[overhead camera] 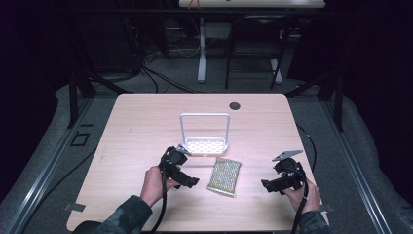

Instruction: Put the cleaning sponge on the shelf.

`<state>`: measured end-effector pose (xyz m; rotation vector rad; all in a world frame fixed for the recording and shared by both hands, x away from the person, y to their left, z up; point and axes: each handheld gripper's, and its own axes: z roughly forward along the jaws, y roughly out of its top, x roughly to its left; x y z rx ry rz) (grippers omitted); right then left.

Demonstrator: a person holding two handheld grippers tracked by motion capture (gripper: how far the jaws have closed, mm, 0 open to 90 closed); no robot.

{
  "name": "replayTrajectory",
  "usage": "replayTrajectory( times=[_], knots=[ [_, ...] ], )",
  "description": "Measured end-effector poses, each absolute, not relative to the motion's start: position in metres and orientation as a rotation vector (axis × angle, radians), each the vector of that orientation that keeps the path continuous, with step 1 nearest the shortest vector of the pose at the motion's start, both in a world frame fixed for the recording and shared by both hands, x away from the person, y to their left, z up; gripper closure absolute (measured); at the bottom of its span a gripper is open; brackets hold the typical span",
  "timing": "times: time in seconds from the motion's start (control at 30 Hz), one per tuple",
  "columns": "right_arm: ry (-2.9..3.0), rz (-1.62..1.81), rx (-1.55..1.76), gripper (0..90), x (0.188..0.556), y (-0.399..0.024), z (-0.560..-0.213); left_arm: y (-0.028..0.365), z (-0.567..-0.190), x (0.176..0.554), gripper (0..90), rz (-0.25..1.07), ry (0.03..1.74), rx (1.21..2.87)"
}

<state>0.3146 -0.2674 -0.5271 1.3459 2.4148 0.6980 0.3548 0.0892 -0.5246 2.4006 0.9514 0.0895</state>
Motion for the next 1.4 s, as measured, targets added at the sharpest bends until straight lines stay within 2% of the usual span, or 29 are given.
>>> replayTrajectory(
  times=[0.6,0.8,0.93,1.0,1.13,1.4],
  knots=[
    [2.426,0.671,1.345,7.8,0.315,-0.268,-0.527,0.001,-0.537,0.357,0.2,-0.004,0.806,2.483],
    [2.417,0.685,1.350,8.1,0.315,-0.268,-0.528,-0.012,-0.545,0.361,8.7,-0.006,0.814,2.509],
    [2.421,0.683,1.360,8.4,0.315,-0.269,-0.526,-0.015,-0.549,0.361,19.3,0.038,0.814,2.544],
    [2.416,0.683,1.360,8.5,0.316,-0.269,-0.527,-0.015,-0.552,0.359,21.7,0.044,0.818,2.549],
    [2.416,0.682,1.362,8.7,0.315,-0.269,-0.526,-0.014,-0.554,0.358,32.9,0.021,0.823,2.531],
    [2.412,0.684,1.355,9.2,0.315,-0.269,-0.526,-0.014,-0.554,0.353,42.8,0.044,0.786,2.548]
  ],
)
